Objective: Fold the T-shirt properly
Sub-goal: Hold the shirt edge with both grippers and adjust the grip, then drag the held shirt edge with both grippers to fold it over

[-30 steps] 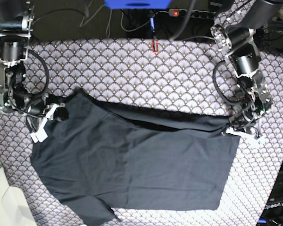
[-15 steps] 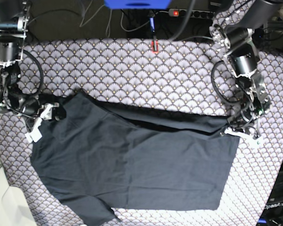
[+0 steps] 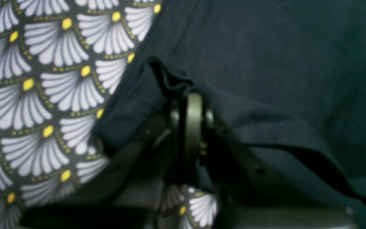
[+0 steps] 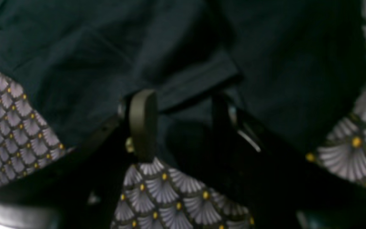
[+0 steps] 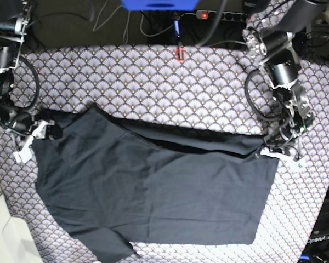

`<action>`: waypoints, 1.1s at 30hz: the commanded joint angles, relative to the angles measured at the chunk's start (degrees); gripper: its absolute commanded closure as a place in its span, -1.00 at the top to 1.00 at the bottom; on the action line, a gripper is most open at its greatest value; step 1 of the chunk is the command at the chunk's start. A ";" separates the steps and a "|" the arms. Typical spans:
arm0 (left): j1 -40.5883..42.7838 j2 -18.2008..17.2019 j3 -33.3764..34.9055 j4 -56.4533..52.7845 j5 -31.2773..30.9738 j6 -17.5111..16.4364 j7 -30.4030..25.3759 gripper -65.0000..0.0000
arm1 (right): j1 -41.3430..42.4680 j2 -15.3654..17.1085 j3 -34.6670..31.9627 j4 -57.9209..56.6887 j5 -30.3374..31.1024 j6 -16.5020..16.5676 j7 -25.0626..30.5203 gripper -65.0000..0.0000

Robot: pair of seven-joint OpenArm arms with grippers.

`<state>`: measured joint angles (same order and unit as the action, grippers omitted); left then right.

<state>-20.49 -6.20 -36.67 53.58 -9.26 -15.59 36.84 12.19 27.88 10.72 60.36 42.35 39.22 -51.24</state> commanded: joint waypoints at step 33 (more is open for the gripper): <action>1.11 0.09 0.05 0.53 0.16 -0.19 1.18 -1.00 | 1.84 -3.04 0.05 -0.89 1.30 0.78 5.84 -1.00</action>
<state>-19.18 -5.89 -36.67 53.89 -9.93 -16.05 35.53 12.80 24.16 10.46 58.65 42.37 39.22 -46.41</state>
